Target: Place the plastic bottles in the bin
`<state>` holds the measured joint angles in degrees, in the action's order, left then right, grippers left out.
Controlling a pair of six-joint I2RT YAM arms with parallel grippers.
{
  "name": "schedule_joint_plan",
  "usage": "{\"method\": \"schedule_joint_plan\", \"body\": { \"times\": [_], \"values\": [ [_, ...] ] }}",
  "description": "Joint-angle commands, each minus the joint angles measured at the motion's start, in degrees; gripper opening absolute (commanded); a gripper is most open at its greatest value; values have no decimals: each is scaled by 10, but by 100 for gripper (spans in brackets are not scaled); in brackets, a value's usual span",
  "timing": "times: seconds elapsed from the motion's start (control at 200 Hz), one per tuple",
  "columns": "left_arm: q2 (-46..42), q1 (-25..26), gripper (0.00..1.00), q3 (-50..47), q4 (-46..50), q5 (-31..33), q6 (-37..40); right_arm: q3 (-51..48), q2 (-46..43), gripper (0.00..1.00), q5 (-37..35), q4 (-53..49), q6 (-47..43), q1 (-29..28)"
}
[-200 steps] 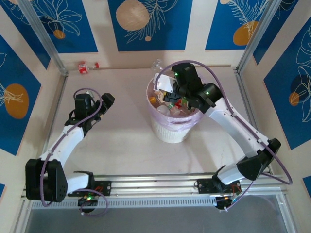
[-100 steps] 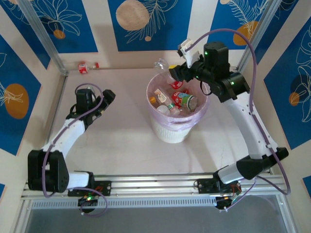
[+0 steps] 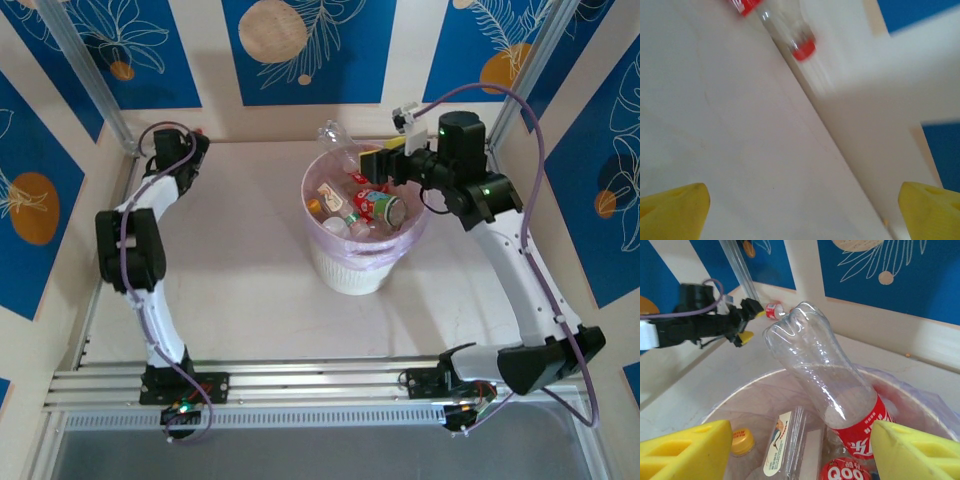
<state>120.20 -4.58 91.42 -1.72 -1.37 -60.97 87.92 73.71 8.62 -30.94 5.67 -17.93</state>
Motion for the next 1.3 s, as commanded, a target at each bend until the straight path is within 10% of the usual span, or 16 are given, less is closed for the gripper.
{"method": "schedule_joint_plan", "body": {
  "times": [0.0,0.805,1.296],
  "values": [
    [80,-19,97,101,-14,30,-39,-29,-23,75,33,19,27,16],
    [487,-68,92,516,-8,169,-193,9,32,76,-25,-43,33,8],
    [512,-106,62,534,-11,123,-177,85,85,76,-101,-88,7,-57]
  ]
}}
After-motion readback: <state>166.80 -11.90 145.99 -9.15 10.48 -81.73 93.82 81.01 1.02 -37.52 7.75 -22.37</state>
